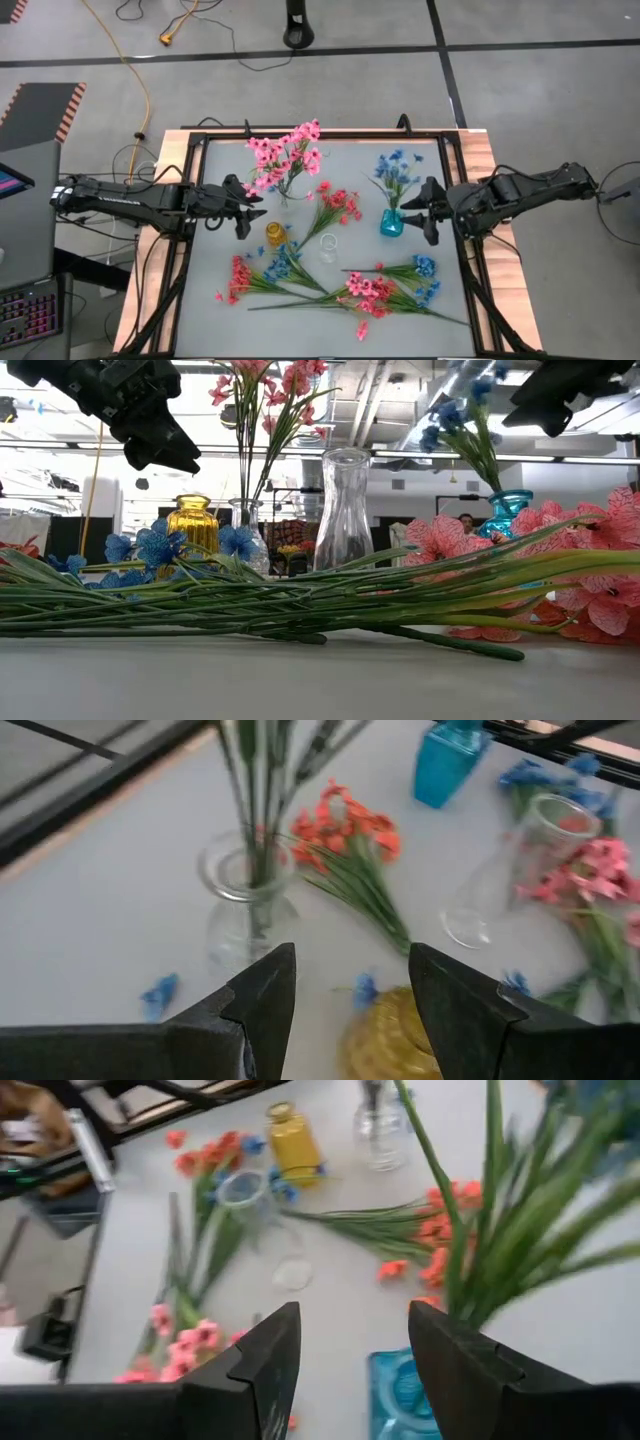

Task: Sort flowers into vase by color
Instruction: Put the bottom left red flowers into the bottom transparent vase

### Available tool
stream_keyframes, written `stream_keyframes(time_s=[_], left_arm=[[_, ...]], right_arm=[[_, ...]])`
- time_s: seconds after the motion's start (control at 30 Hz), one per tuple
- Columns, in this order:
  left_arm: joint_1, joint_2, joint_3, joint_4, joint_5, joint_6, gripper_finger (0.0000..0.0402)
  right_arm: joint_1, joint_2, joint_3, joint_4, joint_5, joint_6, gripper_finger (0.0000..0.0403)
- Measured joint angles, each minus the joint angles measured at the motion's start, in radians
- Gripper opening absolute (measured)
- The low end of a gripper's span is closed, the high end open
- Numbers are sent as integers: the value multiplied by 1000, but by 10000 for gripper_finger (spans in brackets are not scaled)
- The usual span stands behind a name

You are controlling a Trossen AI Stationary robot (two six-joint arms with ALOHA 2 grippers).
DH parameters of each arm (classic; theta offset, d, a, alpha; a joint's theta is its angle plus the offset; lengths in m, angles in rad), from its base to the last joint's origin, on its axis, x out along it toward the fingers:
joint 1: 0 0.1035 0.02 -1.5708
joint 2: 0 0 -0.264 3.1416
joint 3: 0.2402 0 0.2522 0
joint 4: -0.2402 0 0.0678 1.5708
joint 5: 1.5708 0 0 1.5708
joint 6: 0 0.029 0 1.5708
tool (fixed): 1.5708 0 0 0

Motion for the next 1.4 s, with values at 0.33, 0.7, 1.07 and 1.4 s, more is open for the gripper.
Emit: stream_keyframes(time_s=[0.33, 0.7, 1.07, 1.4], left_arm=[[0, 0, 0, -19, 233, -93, 183], [-45, 0, 0, -91, 432, -338, 183], [-274, 62, 0, -68, 336, -449, 183], [-449, 240, 1, 16, 175, -409, 183]], right_arm=[[0, 1, 0, 5, -41, 0, 207], [0, 39, 0, 42, -40, 1, 207], [0, 129, 0, 51, -39, 1, 207], [14, 160, -1, 177, -39, 1, 207]])
